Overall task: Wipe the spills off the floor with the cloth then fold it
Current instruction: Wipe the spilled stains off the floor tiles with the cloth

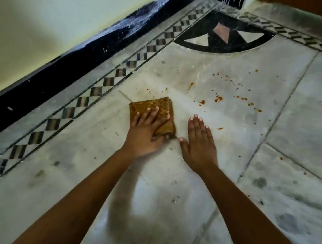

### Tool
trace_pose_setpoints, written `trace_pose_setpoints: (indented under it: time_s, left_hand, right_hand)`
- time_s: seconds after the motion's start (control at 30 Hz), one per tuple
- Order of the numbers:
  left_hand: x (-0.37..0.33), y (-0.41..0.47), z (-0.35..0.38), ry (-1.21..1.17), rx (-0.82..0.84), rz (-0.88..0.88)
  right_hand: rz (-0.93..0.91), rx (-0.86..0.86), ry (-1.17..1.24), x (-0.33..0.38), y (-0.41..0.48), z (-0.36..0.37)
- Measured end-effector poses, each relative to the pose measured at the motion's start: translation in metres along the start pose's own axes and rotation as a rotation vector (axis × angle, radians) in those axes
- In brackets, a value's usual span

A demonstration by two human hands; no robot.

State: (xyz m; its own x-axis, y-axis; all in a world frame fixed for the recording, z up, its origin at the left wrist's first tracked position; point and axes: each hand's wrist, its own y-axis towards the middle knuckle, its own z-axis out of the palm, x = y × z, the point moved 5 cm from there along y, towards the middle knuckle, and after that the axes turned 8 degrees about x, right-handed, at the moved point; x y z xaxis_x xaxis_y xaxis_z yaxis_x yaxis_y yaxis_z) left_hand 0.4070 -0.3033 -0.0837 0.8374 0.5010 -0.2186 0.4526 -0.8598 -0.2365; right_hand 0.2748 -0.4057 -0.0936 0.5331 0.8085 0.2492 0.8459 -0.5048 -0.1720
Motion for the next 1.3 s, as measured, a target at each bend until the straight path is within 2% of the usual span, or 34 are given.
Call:
trace_pose_setpoints:
  time_s: [0.2,0.37,0.43,0.5,0.57,0.67,0.77,0.9,0.97,1.07,1.17,1.23,1.3]
  left_hand:
    - [-0.005,0.066,-0.009,0.037,0.018,-0.118]
    - [0.008,0.051,-0.006,0.201,0.024,0.044]
    - [0.037,0.056,-0.013,0.203,0.007,-0.038]
    - [0.06,0.081,-0.024,0.12,-0.001,-0.202]
    - [0.059,0.105,-0.031,0.064,0.014,-0.304]
    - [0.042,0.101,-0.03,0.095,-0.002,-0.244]
    - [0.056,0.061,-0.02,0.126,-0.037,-0.197]
    - [0.092,0.084,-0.03,0.064,-0.035,-0.433]
    - [0.089,0.112,-0.04,0.0,-0.032,-0.51]
    - [0.053,0.121,-0.038,0.02,0.019,-0.368]
    - [0.032,0.072,-0.018,0.129,0.019,-0.154]
    - [0.052,0.044,-0.015,0.105,-0.011,-0.213]
    - [0.081,0.053,-0.024,0.012,-0.042,-0.395]
  right_hand:
    - [0.061,-0.018,-0.02,-0.003,0.006,0.008]
    - [0.074,-0.034,0.023,-0.004,0.005,0.007]
    - [0.08,-0.032,0.038,-0.005,0.005,0.008]
    - [0.08,-0.039,0.043,-0.004,0.006,0.007]
    - [0.076,-0.046,0.048,-0.004,0.007,0.006]
    - [0.079,-0.056,0.048,-0.003,0.008,0.005]
    - [0.082,-0.071,0.038,-0.005,0.007,0.005]
    - [0.089,-0.074,0.045,-0.005,0.007,0.005]
    - [0.086,-0.078,0.045,-0.004,0.009,0.004]
    - [0.092,-0.084,0.046,-0.004,0.008,0.005]
    - [0.088,-0.086,0.047,-0.004,0.008,0.005]
    - [0.089,-0.087,0.045,-0.005,0.008,0.007]
    - [0.09,-0.089,0.039,-0.006,0.008,0.006]
